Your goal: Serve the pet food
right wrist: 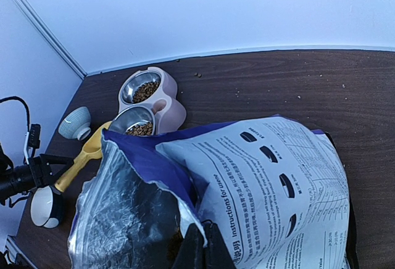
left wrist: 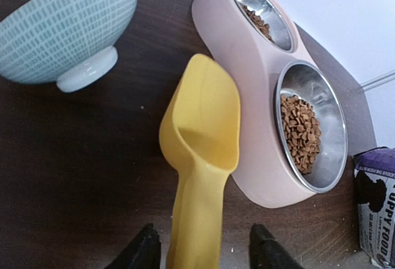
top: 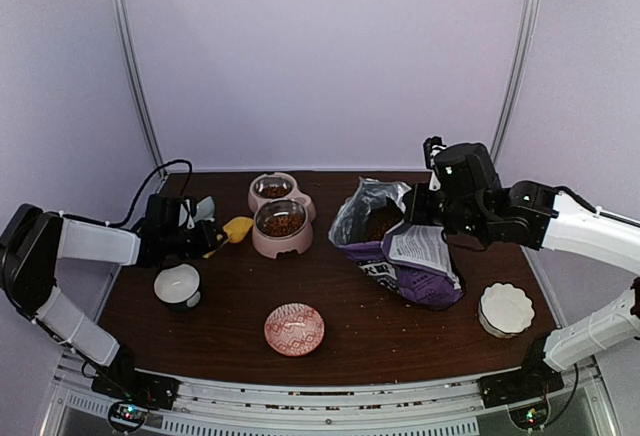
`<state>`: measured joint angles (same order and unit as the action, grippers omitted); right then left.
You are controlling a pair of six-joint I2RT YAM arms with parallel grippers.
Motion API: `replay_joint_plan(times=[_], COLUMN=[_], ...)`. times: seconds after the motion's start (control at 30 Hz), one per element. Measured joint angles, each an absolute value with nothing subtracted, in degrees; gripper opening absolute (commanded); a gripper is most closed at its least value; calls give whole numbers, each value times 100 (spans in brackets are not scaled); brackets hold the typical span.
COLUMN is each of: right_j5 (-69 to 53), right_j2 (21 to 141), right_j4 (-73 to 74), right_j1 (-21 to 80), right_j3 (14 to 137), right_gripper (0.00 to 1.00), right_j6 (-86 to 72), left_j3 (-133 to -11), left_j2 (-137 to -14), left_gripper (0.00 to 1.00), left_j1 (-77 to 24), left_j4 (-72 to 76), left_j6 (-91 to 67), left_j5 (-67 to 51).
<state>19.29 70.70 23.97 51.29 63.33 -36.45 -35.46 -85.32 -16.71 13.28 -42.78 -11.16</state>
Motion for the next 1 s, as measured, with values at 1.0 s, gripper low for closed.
replay_joint_plan(times=[1.0], right_j5=[-915], right_j2=[7076], right_j4=[2950], right_j1=[4930], right_j3=[6777], right_gripper=[0], right_j6=[-2248], left_j3=[-4263], left_j2=[-5994], left_gripper=[96], left_j1=[-1774], left_j4=[-528], left_j6=[-3094], left_j5=[154])
